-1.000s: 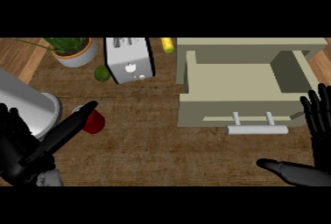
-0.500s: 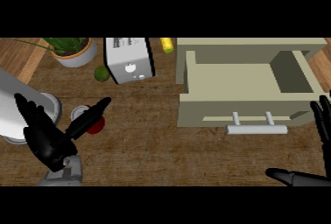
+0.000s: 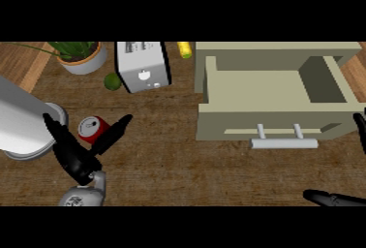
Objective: Pick up the can, place it into the drawer and close the drawer
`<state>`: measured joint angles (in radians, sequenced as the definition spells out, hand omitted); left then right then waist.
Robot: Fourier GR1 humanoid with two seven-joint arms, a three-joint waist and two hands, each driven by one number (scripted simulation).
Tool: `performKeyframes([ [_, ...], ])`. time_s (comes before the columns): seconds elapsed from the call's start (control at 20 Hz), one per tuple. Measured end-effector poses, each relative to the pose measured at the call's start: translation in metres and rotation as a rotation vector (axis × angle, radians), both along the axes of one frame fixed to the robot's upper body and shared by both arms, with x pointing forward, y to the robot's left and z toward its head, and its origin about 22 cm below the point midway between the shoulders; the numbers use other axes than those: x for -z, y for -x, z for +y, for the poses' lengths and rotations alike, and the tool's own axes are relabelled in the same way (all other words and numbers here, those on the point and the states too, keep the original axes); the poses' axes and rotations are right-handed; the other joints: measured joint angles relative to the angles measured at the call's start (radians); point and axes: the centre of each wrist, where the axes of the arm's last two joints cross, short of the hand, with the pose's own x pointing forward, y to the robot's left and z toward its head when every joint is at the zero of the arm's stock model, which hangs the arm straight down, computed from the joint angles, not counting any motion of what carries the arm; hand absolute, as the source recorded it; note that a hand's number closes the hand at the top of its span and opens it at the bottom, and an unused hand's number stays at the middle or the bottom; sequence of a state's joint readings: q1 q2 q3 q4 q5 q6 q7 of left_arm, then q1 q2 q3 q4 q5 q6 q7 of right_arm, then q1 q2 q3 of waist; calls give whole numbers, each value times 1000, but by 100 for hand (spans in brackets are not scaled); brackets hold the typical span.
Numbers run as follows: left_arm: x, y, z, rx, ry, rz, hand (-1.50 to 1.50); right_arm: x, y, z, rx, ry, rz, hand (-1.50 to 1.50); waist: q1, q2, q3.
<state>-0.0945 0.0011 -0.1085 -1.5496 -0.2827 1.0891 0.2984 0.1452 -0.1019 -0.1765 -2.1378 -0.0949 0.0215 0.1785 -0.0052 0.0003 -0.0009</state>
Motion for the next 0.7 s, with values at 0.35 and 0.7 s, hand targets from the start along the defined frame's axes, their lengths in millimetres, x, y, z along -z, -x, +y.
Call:
performKeyframes([
  [0.35, 35, 6, 3, -43, 20, 20, -150, -3, 6, -8, 6, -2, 0, -150, 0, 0, 0],
  [0.7, 64, 4, 18, -79, 55, 30, -150, -11, 13, -11, 7, -2, -3, -150, 0, 0, 0],
])
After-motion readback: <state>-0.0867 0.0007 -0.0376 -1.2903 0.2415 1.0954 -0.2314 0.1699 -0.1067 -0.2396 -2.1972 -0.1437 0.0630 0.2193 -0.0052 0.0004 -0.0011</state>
